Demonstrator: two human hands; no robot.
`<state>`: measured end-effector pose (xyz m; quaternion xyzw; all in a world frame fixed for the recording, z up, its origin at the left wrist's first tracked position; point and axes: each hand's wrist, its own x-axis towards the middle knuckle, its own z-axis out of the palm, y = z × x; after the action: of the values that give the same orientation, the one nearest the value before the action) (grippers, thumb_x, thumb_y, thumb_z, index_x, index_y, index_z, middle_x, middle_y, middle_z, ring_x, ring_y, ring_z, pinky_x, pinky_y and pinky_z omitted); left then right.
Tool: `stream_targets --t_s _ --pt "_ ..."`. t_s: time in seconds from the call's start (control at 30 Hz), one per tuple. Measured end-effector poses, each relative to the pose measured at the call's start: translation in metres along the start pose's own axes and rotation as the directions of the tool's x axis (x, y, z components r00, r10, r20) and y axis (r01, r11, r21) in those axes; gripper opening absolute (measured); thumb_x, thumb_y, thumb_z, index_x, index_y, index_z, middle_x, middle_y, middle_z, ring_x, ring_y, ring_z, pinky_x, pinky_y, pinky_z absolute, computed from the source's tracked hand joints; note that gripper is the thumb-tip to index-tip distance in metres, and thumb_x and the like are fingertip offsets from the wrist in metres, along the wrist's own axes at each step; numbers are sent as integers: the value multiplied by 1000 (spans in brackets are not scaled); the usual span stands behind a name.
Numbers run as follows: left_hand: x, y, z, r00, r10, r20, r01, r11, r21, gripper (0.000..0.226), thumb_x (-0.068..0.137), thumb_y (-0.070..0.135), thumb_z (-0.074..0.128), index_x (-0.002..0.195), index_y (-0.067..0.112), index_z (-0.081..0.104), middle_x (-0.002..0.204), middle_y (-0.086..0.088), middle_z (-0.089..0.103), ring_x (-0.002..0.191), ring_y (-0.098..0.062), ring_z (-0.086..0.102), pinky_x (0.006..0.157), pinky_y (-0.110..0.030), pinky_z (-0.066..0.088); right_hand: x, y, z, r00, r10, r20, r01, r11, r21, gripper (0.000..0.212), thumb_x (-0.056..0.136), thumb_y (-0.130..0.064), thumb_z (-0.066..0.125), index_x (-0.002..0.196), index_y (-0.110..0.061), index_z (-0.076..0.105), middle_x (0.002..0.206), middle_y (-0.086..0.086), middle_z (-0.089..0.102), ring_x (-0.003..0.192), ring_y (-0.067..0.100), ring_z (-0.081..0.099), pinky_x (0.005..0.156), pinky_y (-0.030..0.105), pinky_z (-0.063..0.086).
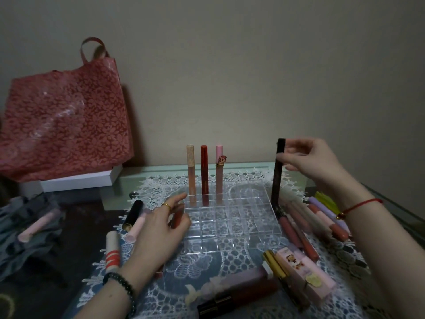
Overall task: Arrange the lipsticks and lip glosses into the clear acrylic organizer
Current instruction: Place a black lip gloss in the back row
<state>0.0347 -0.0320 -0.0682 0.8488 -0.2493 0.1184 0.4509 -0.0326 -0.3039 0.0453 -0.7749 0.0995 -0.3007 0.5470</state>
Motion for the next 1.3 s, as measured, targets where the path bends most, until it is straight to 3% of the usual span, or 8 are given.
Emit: stream_targets --t_s 0.1,0.2,0.3,0.47,0.63,0.77,0.93,1.3 --pt "-1 1 0 1000 13 -6 -13 1000 9 46 78 43 52 124 42 44 94 15 64 83 -5 62 66 -17 49 -2 -16 10 985 -165 -51 168 984 62 28 74 1 68 78 -26 60 73 -3 60 63 9 57 58 15 53" --pt "-2 4 -1 1000 24 7 -24 1000 18 56 73 58 50 126 43 41 106 7 63 94 -8 58 84 -33 50 -4 -24 25 965 -254 -69 259 962 85 28 73 -2 70 78 -29 61 75 -5 63 59 2 59 69 23 55" --pt "-3 6 -1 999 16 34 -17 1000 14 76 59 77 43 128 45 35 122 4 56 106 -8 54 94 -31 45 -4 -24 38 956 -283 -74 290 951 112 28 72 -5 71 78 -31 62 77 -6 65 58 1 61 72 26 56" --pt "-3 10 -2 998 -8 62 7 1000 22 93 49 84 43 132 45 28 129 4 51 109 -4 48 90 -21 39 -5 -17 55 954 -298 -25 299 947 116 29 74 -6 70 81 -33 60 78 -6 63 54 -3 59 65 15 54" --pt "-3 10 -3 998 3 62 -5 999 37 98 48 84 44 135 41 27 130 3 51 110 -4 48 90 -22 38 -4 -7 68 956 -293 -18 293 954 60 28 76 -5 69 86 -29 59 77 -5 62 55 -8 57 57 4 45" --pt "-3 9 -3 997 10 70 -13 999 45 97 49 84 43 135 42 26 131 4 51 111 -5 46 93 -23 38 -4 2 74 961 -277 1 277 961 29 25 76 -6 69 95 -21 62 78 -2 63 55 -6 56 58 4 46" --pt "-2 7 -1 998 5 68 -9 998 64 97 49 86 42 135 43 26 129 4 52 111 -7 48 93 -25 39 -5 12 78 968 -250 39 250 968 -4 25 77 -9 68 95 -25 61 78 -3 62 62 3 56 57 4 47" --pt "-3 7 -1 997 5 78 -10 998 69 97 50 88 40 135 45 24 130 6 51 109 -2 44 93 -25 38 -7 17 80 969 -233 84 237 970 -44 26 79 -8 65 102 -18 61 76 -7 57 57 -2 53 54 3 44"
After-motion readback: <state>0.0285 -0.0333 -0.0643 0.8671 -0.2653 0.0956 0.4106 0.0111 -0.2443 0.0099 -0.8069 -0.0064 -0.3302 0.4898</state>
